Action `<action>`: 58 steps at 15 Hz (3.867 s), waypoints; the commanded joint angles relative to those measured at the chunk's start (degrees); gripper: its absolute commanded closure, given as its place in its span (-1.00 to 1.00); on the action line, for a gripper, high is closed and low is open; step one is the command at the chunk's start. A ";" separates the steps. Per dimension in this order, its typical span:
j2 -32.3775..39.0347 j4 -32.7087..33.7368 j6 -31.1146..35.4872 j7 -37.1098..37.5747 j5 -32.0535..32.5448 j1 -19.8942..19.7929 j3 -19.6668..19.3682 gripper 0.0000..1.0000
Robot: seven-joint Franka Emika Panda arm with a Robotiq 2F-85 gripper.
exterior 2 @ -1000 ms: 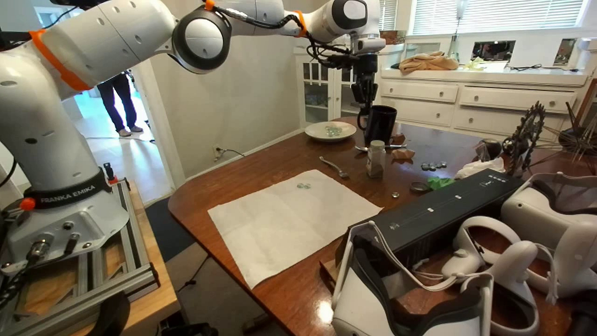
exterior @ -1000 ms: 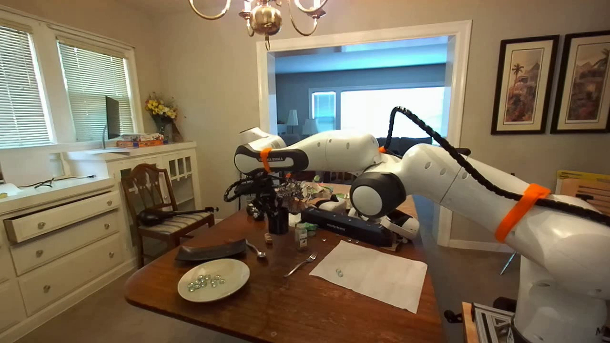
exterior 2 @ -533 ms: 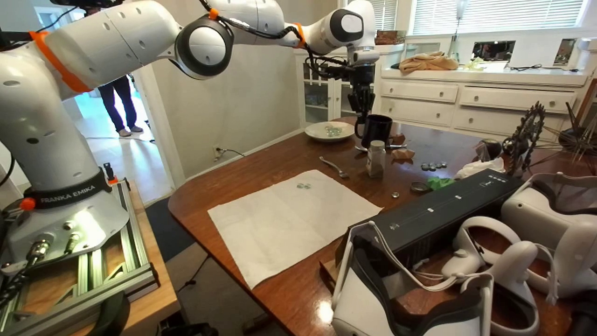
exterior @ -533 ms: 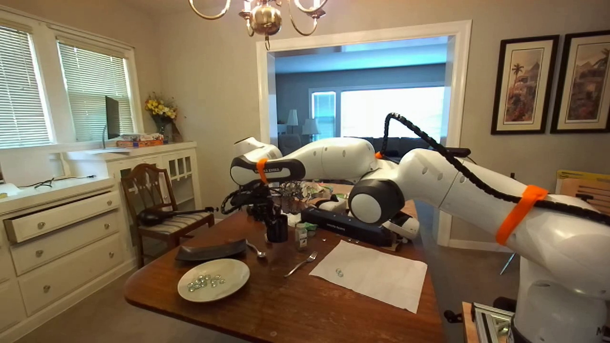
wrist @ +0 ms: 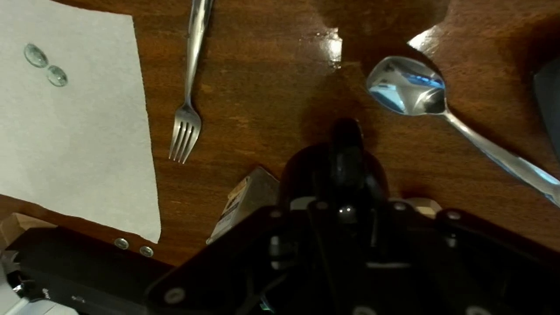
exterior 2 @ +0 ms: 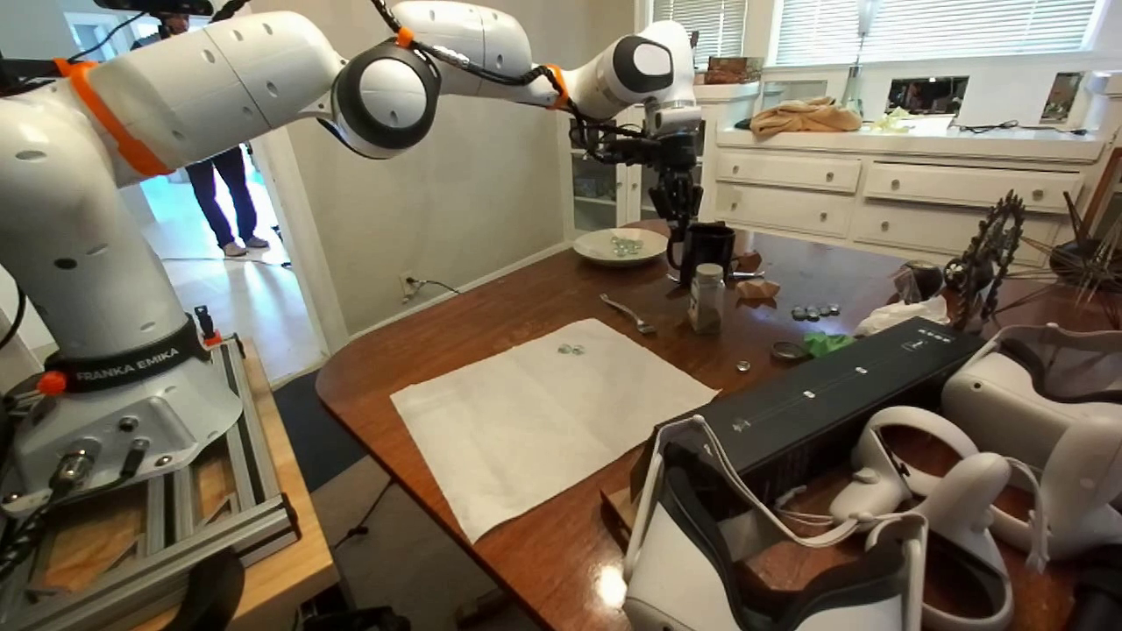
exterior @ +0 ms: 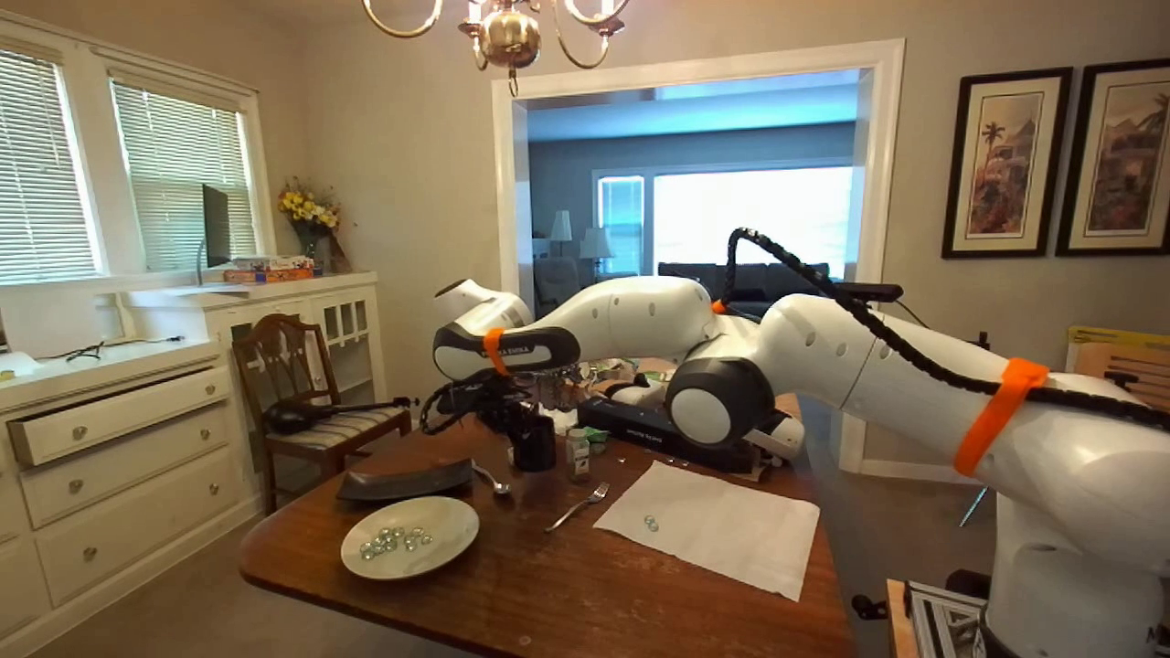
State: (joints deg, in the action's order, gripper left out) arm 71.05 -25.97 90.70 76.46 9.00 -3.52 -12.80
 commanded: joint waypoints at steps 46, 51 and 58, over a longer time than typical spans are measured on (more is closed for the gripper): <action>-6.19 1.50 -17.75 -53.12 2.29 -7.39 0.34 -1.00; -6.41 0.27 -8.76 -56.43 5.31 -6.82 -1.27 -1.00; -5.79 -0.16 -6.94 -51.65 -1.25 -10.38 1.68 -1.00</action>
State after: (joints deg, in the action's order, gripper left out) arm 65.08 -25.99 85.01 23.01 10.79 -12.17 -12.58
